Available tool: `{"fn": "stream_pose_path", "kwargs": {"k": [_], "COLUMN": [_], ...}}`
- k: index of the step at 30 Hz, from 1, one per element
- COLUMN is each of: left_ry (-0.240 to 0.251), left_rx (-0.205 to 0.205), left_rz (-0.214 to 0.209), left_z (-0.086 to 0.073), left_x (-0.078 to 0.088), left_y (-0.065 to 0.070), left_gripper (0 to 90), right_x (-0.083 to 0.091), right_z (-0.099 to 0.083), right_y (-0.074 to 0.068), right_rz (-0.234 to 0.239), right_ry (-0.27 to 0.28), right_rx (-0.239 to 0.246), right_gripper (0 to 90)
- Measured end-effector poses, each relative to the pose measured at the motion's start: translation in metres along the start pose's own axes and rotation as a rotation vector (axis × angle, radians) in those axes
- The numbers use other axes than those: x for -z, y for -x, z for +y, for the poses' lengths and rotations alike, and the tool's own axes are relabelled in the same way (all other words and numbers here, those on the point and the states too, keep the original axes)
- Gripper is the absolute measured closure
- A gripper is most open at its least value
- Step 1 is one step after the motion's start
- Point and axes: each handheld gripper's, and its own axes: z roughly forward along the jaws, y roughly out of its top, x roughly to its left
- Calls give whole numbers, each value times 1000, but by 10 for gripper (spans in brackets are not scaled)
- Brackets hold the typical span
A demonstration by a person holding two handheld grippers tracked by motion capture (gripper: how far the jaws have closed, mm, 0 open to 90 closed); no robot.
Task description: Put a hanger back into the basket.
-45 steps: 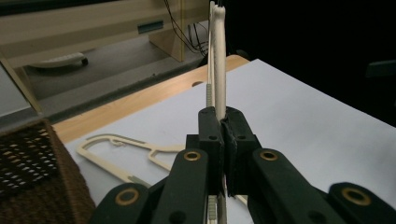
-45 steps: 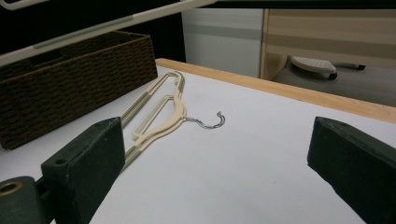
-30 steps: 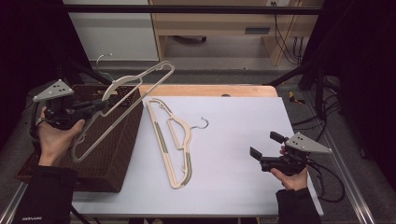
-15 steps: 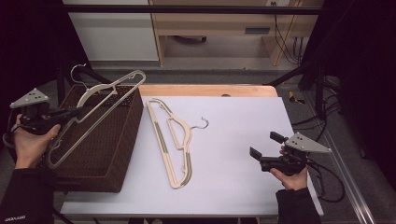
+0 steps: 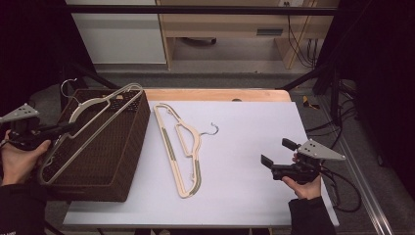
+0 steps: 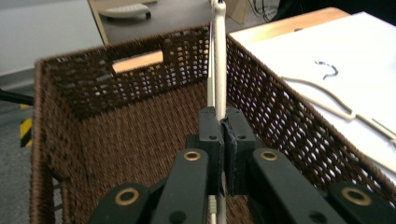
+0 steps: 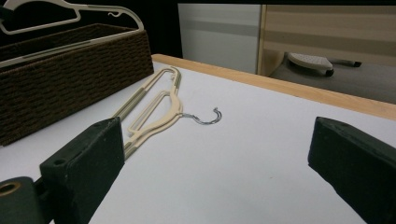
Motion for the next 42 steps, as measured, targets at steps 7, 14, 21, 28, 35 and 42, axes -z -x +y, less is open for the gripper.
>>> {"fn": "stream_pose_path", "kwargs": {"k": [7,14,21,28,35,42], "left_ry": [-56,-139,-231,-291,-228,-55], "left_rx": [3,-1,21,93,112,102], "left_rz": [-6,-1,22,120,205,184], "left_z": [-13,-27,-35,-41,-36,-22], "left_x": [-5,-13,-41,-48,-30,-18], "left_y": [-3,-7,-3,-9,-5,18], "left_gripper": [869,869,858,825,642,431], "right_x": [-1,-3,-4,-4,-5,-4], "right_z": [-1,-2,-2,-2,-2,-1], "right_y": [-1,-1,-2,-2,-3,-1], "right_rz": [2,3,7,9,10,5], "right_ry": [-4,-11,-13,-14,-14,-7], "right_rx": [3,7,5,4,1,-3], "right_gripper": [39,39,39,39,39,38]}}
